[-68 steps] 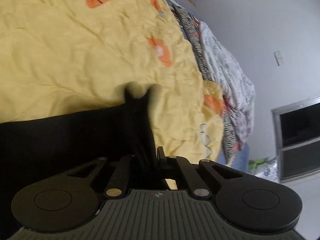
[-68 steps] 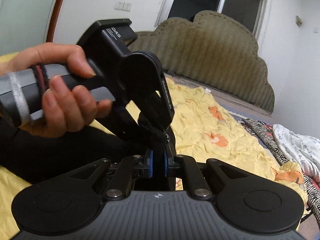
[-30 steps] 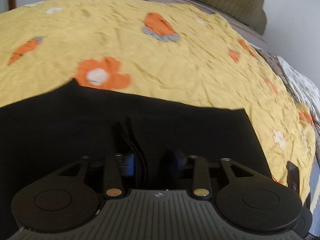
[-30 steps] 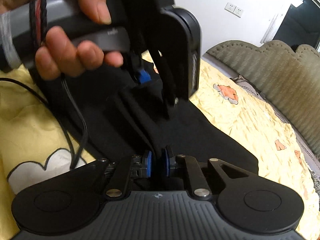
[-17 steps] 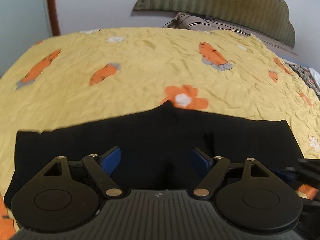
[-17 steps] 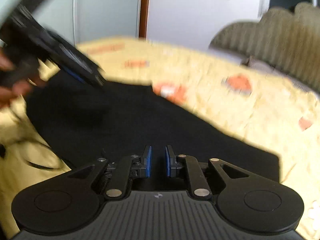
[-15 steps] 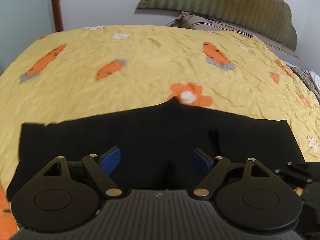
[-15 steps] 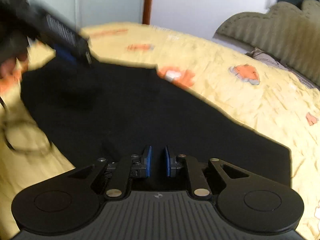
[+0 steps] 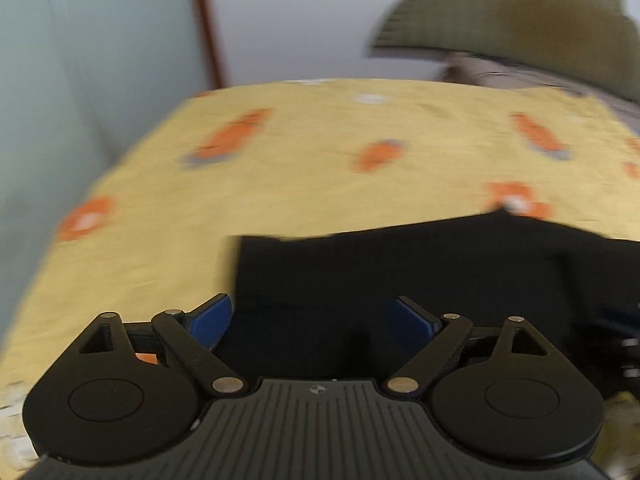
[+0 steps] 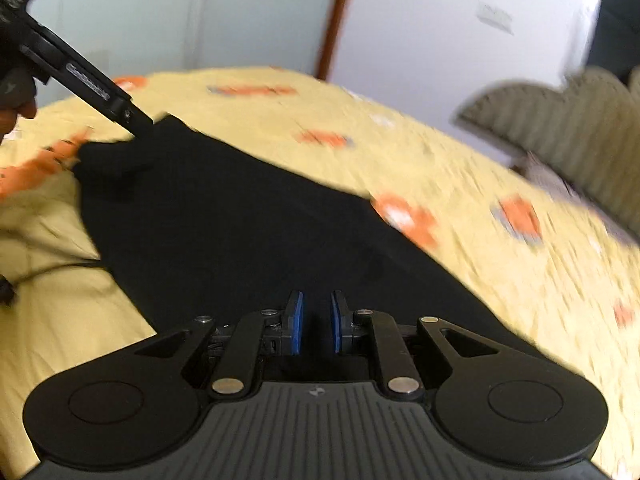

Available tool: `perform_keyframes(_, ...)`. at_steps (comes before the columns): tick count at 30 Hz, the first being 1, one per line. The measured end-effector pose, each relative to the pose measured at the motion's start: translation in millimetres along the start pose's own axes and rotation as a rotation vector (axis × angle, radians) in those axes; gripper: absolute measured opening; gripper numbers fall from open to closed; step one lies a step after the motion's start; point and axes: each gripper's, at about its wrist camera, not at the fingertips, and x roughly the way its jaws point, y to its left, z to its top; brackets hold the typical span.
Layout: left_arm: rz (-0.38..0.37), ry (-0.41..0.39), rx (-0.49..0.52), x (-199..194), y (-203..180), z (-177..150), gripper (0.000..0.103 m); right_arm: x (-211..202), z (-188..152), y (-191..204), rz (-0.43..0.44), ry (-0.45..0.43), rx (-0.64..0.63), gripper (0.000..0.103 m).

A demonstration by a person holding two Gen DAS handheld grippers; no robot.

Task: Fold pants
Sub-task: 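Lift both grippers away from the folded trousers, then grasp the black trousers' folded edge with the left gripper and lift it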

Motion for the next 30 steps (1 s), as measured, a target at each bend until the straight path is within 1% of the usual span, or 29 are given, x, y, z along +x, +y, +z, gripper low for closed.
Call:
perform_keyframes(2,0.093,0.008,-0.029,-6,28,-4,0.09,7,12,23,0.058,-0.028,-0.057,0.014)
perform_keyframes(4,0.186,0.009,-0.033,-15,52,-7,0.09,13,22,47,0.117,-0.046,-0.114,0.014)
perform_keyframes(6,0.329,-0.004,0.003,-27,77,-8,0.09,15,29,74,0.147,-0.067,-0.195,0.014)
perform_keyframes(8,0.591,-0.059,0.056,-41,100,-5,0.091,16,35,99,0.162,-0.1,-0.271,0.014)
perform_keyframes(9,0.752,-0.101,0.077,-46,109,-4,0.091,17,37,108,0.164,-0.115,-0.301,0.014)
perform_keyframes(10,0.891,-0.145,0.087,-52,117,-3,0.091,19,40,117,0.158,-0.129,-0.329,0.014)
perform_keyframes(11,0.979,-0.177,0.086,-56,122,-1,0.093,22,43,125,0.15,-0.137,-0.354,0.017)
perform_keyframes(12,1.013,-0.194,0.071,-61,125,1,0.095,28,47,131,0.145,-0.142,-0.381,0.019)
perform_keyframes(13,0.981,-0.194,0.05,-65,127,4,0.095,30,48,140,0.144,-0.151,-0.406,0.025)
perform_keyframes(14,0.884,-0.181,0.021,-68,126,7,0.096,30,49,148,0.147,-0.16,-0.422,0.034)
perform_keyframes(15,0.733,-0.155,-0.015,-68,124,8,0.097,33,50,156,0.153,-0.165,-0.435,0.04)
perform_keyframes(16,0.555,-0.116,-0.04,-65,121,8,0.097,35,51,161,0.156,-0.174,-0.453,0.049)
perform_keyframes(17,0.383,-0.073,-0.054,-60,117,7,0.098,38,51,167,0.158,-0.186,-0.477,0.053)
perform_keyframes(18,0.226,-0.03,-0.072,-53,113,6,0.098,39,50,173,0.154,-0.194,-0.497,0.053)
perform_keyframes(19,0.118,0.005,-0.093,-46,107,4,0.098,41,50,178,0.15,-0.196,-0.515,0.053)
perform_keyframes(20,0.056,0.032,-0.113,-39,101,2,0.096,44,50,182,0.145,-0.198,-0.524,0.053)
perform_keyframes(22,0.025,0.058,-0.136,-30,92,0,0.095,50,48,191,0.139,-0.194,-0.557,0.053)
perform_keyframes(24,-0.01,0.095,-0.185,-22,93,-2,0.095,60,44,202,0.086,-0.195,-0.618,0.053)
perform_keyframes(25,-0.049,0.116,-0.217,-18,96,-2,0.095,65,42,208,0.052,-0.197,-0.66,0.053)
perform_keyframes(27,-0.164,0.152,-0.312,-13,108,-4,0.096,70,39,218,-0.009,-0.218,-0.72,0.053)
perform_keyframes(29,-0.232,0.178,-0.426,-7,120,-9,0.097,75,40,226,-0.031,-0.237,-0.754,0.053)
perform_keyframes(30,-0.251,0.191,-0.481,-4,127,-10,0.096,76,41,230,-0.034,-0.249,-0.768,0.053)
